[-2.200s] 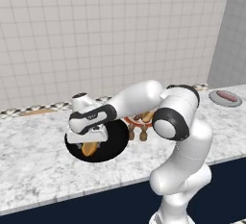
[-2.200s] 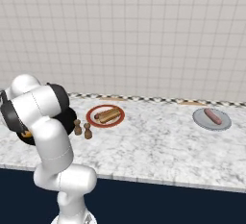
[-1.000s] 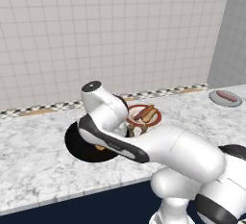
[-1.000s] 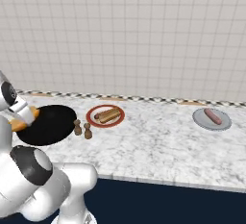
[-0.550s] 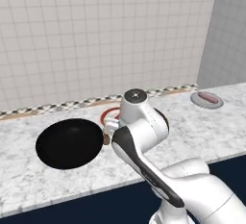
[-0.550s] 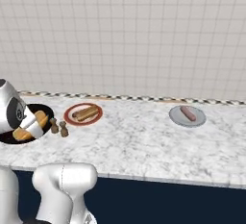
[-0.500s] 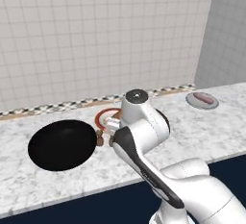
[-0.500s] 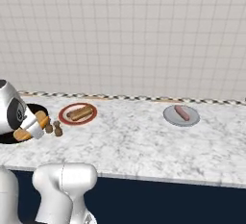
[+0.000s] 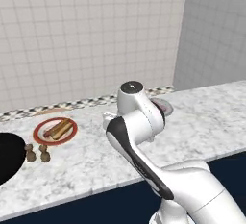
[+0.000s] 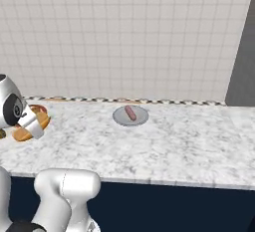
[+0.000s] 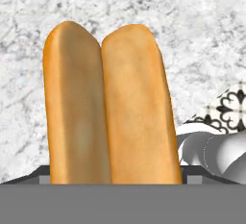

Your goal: Place one bun and one sausage from the bowl on each plate.

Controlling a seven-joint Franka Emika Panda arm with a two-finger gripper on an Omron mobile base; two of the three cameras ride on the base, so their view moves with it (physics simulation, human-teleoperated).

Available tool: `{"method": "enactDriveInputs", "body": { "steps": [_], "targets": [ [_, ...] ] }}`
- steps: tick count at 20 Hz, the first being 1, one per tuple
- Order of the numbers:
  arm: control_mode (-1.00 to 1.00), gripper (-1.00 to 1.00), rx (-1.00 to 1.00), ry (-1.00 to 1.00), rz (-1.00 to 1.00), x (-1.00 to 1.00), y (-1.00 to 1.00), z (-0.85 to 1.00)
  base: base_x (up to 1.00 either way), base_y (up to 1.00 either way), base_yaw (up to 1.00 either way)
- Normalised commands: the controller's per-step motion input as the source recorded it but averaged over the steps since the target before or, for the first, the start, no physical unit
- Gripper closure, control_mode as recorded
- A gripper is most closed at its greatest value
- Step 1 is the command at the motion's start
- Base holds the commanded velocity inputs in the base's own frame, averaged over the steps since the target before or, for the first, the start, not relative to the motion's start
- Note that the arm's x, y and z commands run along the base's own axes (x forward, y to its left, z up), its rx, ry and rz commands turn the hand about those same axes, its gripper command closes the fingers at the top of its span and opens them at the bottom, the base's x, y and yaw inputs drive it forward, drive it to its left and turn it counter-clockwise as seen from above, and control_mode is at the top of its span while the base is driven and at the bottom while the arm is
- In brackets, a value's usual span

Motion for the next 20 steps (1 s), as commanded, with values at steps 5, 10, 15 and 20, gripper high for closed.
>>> {"method": "enactDriveInputs", "body": {
  "steps": [5,10,15,20],
  "targets": [
    [1.00,1.00,0.00,0.00,0.00,0.00,0.00,0.00,0.42,-1.00,-0.04],
    [1.00,1.00,0.00,0.00,0.00,0.00,0.00,0.00,0.90,-1.00,0.07],
    [1.00,1.00,0.00,0.00,0.00,0.00,0.00,0.00,0.23,-0.99,0.11],
    [1.00,1.00,0.00,0.00,0.00,0.00,0.00,0.00,-0.65,-0.27,-0.18]
  ]
}}
